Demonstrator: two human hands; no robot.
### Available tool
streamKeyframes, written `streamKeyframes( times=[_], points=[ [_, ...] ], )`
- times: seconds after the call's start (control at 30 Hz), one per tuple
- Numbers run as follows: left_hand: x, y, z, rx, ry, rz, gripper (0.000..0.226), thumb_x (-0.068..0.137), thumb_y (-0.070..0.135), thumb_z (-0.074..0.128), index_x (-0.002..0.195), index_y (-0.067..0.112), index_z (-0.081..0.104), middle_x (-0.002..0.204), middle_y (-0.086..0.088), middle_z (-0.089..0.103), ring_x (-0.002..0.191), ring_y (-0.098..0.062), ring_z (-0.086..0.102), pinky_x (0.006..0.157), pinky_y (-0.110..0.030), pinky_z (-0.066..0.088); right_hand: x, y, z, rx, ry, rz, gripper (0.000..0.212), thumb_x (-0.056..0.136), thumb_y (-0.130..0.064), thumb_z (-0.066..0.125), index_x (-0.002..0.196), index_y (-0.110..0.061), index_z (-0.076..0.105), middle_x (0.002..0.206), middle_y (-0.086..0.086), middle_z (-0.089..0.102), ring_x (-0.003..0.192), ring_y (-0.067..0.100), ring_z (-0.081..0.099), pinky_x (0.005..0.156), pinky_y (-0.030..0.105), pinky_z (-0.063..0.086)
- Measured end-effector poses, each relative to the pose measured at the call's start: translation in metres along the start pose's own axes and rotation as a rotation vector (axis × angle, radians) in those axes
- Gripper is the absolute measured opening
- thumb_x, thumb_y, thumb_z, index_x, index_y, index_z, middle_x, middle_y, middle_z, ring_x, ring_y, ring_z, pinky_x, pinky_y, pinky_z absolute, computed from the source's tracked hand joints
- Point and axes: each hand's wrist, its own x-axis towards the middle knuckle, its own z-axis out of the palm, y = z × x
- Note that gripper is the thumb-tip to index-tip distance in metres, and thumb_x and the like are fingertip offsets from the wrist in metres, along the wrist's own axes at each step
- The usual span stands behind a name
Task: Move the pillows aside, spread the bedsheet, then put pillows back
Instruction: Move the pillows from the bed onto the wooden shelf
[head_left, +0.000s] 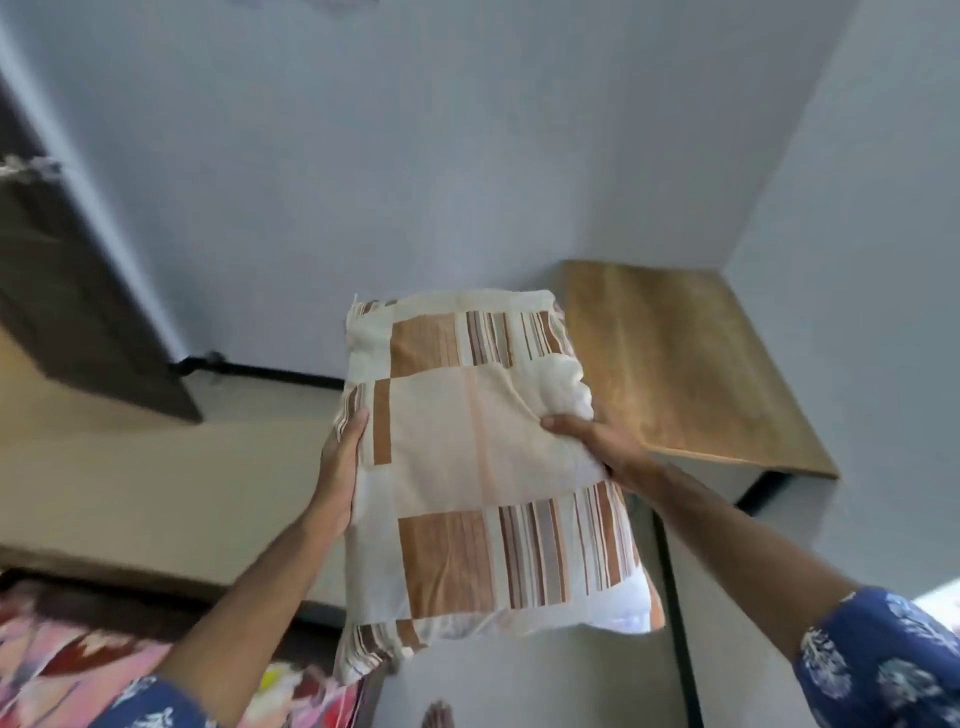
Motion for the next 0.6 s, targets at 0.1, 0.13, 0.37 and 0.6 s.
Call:
streamKeyframes(
  times=[0.1,0.13,0.37,0.6],
  points=[
    [0.062,0.014,0.061,0.009,-0.115,-0.014,0.044,0.096,0.045,0.062,0.134,0.022,0.063,0.126,-0.009,0.071,0.115,-0.027,0.068,0.099,-0.046,0.053,0.022,-0.023,-0.054,0.020,0.129,-0.016,0.039,0.080,-0.022,0.082,0.115,-0.023,0.065,0.110,0.004,0.076,0.099,0.021,0.074,0.089,0.043,0.060],
    [0.081,0.018,0.082,0.014,-0.163,-0.012,0.043,0.096,0.042,0.062,0.133,0.018,0.063,0.124,-0.012,0.071,0.112,-0.029,0.069,0.099,-0.047,0.053,0.029,-0.030,-0.070,0.019,0.156,-0.024,0.041,0.080,-0.021,0.081,0.118,-0.019,0.065,0.110,0.006,0.076,0.101,0.024,0.073,0.090,0.045,0.059],
    [0.184,0.034,0.206,0.116,-0.465,0.034,0.041,0.098,0.039,0.063,0.133,0.018,0.063,0.123,-0.007,0.073,0.113,-0.025,0.070,0.100,-0.043,0.053,0.076,-0.057,-0.174,0.040,0.411,-0.093,0.040,0.081,-0.014,0.080,0.118,-0.011,0.067,0.107,0.008,0.077,0.099,0.026,0.074,0.085,0.044,0.059],
    [0.243,0.022,0.323,0.171,-0.546,0.060,0.039,0.097,0.038,0.065,0.133,0.023,0.062,0.117,0.004,0.075,0.107,-0.012,0.072,0.083,-0.023,0.058,0.137,-0.057,-0.290,0.020,0.502,-0.134,0.070,0.061,-0.030,0.090,0.124,-0.010,0.066,0.114,0.011,0.074,0.104,0.031,0.072,0.094,0.053,0.056]
  ],
)
